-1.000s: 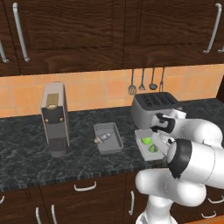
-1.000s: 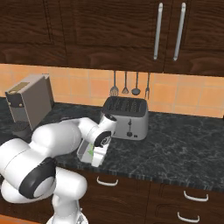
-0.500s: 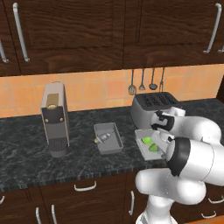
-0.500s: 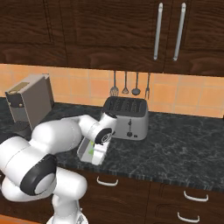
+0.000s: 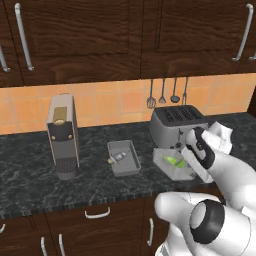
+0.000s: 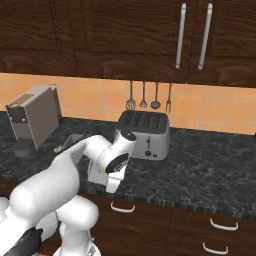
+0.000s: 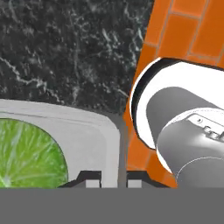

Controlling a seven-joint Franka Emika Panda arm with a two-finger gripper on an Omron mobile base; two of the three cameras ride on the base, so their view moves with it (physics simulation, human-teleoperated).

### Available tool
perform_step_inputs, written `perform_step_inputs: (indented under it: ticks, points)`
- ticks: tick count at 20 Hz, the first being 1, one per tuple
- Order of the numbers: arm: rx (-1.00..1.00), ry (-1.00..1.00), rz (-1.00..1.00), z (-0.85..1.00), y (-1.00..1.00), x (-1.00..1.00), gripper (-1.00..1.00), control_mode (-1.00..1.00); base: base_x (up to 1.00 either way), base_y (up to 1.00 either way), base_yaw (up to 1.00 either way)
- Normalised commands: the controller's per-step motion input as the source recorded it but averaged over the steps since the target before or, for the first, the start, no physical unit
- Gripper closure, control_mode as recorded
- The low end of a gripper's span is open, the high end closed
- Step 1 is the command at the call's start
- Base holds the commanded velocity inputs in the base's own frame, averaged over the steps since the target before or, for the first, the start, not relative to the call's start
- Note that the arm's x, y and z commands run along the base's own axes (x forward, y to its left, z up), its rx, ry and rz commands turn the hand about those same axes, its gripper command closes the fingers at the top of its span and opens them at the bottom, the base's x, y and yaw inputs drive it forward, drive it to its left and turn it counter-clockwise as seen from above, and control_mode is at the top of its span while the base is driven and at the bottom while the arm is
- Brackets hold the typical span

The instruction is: Take the meat container that has the fish and place it on the second highest rack of the freezer. Then take the vegetable container that has the lemon wedges and place it on the highest rack of the freezer.

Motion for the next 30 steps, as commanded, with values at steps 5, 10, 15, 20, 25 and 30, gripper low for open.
perform_step_inputs:
  ticks: [5,10,15,20,25,30]
  points:
    - [0.00,-0.40,-0.06,0.90,0.00,-0.54,1.00,-1.00,0.00,0.00,0.00]
    - [-0.01,-0.29,-0.15,0.96,0.00,-0.58,1.00,-1.00,0.00,0.00,0.00]
    - [-0.06,0.03,-0.28,1.00,0.03,-0.50,1.00,-1.00,0.00,0.00,0.00]
    - [-0.18,0.02,-0.17,1.00,0.00,-0.54,1.00,-1.00,0.00,0.00,0.00]
    - [-0.17,-0.12,-0.05,0.93,0.01,-0.55,1.00,-1.00,0.00,0.00,0.00]
    - [-0.02,0.00,-0.06,0.56,0.00,-0.38,1.00,-1.00,0.00,0.00,0.00]
